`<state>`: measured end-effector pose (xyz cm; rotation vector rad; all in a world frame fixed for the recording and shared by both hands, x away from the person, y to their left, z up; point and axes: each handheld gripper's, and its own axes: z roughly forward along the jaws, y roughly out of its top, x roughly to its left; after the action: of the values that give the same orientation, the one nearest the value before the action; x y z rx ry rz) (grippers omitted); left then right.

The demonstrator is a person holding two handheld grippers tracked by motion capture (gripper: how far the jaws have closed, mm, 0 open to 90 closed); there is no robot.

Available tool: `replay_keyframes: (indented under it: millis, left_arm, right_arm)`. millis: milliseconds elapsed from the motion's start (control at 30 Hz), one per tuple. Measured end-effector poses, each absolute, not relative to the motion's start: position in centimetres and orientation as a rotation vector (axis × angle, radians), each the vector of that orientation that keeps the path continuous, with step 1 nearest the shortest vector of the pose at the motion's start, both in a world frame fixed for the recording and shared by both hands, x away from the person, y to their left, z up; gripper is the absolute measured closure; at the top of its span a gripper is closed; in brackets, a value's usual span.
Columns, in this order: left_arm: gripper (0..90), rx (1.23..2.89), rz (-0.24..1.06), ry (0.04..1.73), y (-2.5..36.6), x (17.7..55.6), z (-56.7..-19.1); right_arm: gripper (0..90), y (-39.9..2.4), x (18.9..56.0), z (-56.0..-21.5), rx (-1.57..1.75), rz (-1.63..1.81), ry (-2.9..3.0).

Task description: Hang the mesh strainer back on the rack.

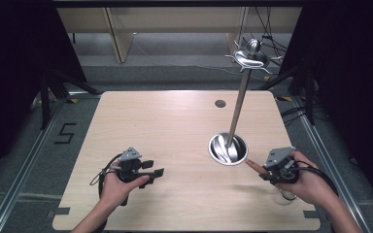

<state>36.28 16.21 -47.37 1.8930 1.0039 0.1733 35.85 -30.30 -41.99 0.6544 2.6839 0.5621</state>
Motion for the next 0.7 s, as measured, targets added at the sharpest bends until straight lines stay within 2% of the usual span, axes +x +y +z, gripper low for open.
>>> replay_keyframes:
  millis: [700]
  left_arm:
    - [40.2,1.890,0.175,1.007,16.2,36.3,-47.4]
  right_arm:
    - [68.5,-32.5,34.8,-41.0,0.811,0.961,2.388]
